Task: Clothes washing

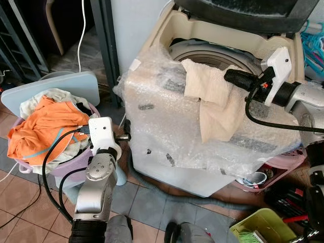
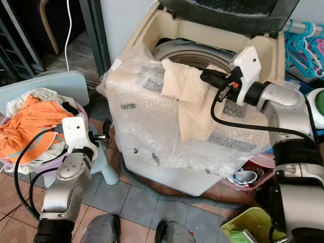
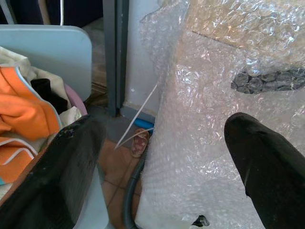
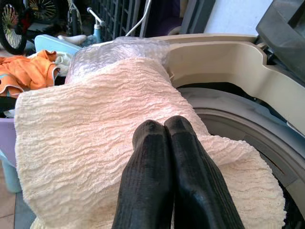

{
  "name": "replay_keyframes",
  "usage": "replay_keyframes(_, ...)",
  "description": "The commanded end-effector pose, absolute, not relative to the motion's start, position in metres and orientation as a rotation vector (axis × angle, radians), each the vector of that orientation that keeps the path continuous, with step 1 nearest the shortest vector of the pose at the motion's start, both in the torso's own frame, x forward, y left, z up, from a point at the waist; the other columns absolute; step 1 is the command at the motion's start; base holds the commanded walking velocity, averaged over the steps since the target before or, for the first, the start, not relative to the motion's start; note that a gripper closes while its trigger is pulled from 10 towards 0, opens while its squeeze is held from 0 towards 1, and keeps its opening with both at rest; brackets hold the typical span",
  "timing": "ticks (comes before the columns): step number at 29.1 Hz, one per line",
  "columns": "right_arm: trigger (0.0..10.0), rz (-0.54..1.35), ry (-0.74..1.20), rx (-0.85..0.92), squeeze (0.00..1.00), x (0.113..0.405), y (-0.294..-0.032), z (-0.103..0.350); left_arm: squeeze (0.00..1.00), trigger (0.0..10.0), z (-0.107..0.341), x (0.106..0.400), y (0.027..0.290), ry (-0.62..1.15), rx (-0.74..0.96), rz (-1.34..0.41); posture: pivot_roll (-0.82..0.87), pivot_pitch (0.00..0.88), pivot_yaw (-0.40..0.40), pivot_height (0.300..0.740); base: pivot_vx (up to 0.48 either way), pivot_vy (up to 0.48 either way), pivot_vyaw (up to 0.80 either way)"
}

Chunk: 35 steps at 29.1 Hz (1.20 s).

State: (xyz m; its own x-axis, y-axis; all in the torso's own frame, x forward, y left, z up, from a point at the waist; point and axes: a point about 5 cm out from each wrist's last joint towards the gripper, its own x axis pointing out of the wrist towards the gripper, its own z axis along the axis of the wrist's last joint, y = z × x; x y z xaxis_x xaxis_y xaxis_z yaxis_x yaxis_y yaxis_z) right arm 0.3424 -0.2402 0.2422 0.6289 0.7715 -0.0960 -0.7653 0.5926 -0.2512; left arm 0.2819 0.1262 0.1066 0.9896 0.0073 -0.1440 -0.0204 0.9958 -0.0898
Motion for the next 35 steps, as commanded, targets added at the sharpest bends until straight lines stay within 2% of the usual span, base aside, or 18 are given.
replay_keyframes(1, 10.0, 1.001, 0.013, -0.269, 0.0, 0.331, -0.244, 0.245, 0.0, 10.0, 0.105, 0.281, 0.122, 0.152, -0.111, 0.004, 0.05, 0.098, -0.06, 0.74, 0.0, 0.0, 0.0)
replay_keyframes(6, 10.0, 1.137, 0.196, -0.287, 0.0, 0.316, -0.241, 0.219, 0.0, 10.0, 0.106, 0.281, 0.122, 0.15, -0.11, 0.003, 0.06, 0.099, -0.06, 0.74, 0.0, 0.0, 0.0)
replay_keyframes(7, 10.0, 1.139, 0.225, -0.3, 0.45, 0.316, -0.239, 0.213, 0.0, 10.0, 0.106, 0.281, 0.122, 0.151, -0.109, 0.003, 0.06, 0.099, -0.06, 0.74, 0.0, 0.0, 0.0)
replay_keyframes(8, 10.0, 1.118, 0.267, -0.328, 1.0, 0.319, -0.235, 0.2, 0.0, 10.0, 0.106, 0.28, 0.122, 0.151, -0.108, 0.003, 0.07, 0.1, -0.061, 0.74, 0.0, 0.0, 0.0)
replay_keyframes(14, 10.0, 1.046, 0.279, -0.409, 1.0, 0.331, -0.222, 0.182, 0.0, 10.0, 0.106, 0.279, 0.124, 0.152, -0.103, 0.011, 0.08, 0.101, -0.062, 0.74, 0.0, 0.0, 0.0)
replay_keyframes(18, 10.0, 0.896, 0.197, -0.379, 1.0, 0.35, -0.218, 0.188, 0.0, 10.0, 0.106, 0.279, 0.126, 0.15, -0.099, 0.017, 0.08, 0.101, -0.063, 0.74, 0.0, 0.0, 0.0)
replay_keyframes(27, 10.0, 0.583, 0.05, -0.284, 1.0, 0.375, -0.234, 0.212, 0.0, 10.0, 0.106, 0.279, 0.125, 0.149, -0.099, 0.015, 0.08, 0.1, -0.061, 0.74, 0.0, 0.0, 0.0)
replay_keyframes(35, 10.0, 0.491, 0.03, -0.275, 1.0, 0.382, -0.236, 0.213, 0.0, 10.0, 0.107, 0.281, 0.125, 0.146, -0.096, 0.015, 0.08, 0.099, -0.061, 0.74, 0.0, 0.0, 0.0)
